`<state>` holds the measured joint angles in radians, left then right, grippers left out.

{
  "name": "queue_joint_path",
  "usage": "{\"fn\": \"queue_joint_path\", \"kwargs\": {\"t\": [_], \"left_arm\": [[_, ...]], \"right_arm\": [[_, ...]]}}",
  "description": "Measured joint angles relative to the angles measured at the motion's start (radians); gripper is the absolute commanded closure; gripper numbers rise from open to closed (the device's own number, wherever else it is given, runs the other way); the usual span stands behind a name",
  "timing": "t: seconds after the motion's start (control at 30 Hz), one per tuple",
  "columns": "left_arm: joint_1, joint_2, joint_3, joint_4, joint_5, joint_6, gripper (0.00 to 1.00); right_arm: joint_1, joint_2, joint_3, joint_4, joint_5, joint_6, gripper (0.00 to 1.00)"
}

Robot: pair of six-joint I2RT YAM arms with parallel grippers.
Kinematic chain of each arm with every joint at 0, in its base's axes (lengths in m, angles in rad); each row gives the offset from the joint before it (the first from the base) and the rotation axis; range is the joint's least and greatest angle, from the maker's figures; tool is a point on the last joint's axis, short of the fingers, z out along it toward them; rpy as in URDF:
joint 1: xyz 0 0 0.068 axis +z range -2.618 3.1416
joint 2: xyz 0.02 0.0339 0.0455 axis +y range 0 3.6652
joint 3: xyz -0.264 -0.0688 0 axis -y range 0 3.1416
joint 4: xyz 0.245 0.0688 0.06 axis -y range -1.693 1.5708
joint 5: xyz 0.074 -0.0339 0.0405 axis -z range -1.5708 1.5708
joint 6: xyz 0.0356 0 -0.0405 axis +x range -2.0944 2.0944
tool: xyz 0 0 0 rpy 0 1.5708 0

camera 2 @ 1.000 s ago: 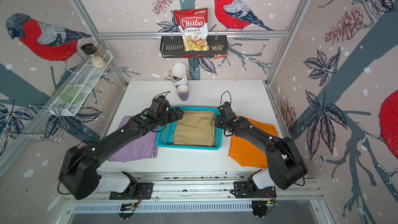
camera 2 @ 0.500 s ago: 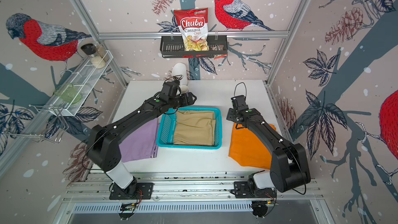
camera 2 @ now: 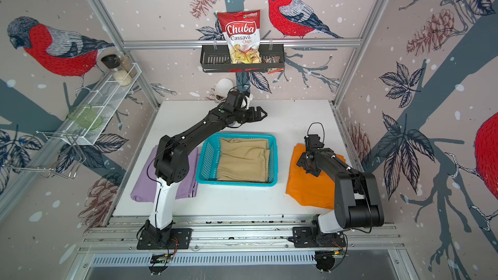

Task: Put the folded long pants in the basket
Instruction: Move the long pant to the center of the board.

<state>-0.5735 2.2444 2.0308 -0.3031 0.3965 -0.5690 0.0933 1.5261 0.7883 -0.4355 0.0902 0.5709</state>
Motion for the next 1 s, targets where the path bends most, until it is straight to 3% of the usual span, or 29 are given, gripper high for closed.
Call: {"fn": "queue_joint_path", "kwargs": {"t": [0.3, 0.7, 1.0], "left_arm": [[0.003, 0.288, 0.380, -0.053, 0.078, -0.036, 0.04], [0.043, 0.370, 0.391, -0.061, 0.097, -0.086, 0.05], [0.066, 0.417, 0.388, -0.061, 0.085, -0.115, 0.06]], "right_arm": [[0.043, 0.320, 0.271, 0.224, 0.055, -0.100, 0.38], [0.145, 0.624, 0.675, 0.308, -0.039, -0.096, 0.39], [0.112, 0.562, 0.743, 0.146, -0.253, -0.082, 0.28]]}}
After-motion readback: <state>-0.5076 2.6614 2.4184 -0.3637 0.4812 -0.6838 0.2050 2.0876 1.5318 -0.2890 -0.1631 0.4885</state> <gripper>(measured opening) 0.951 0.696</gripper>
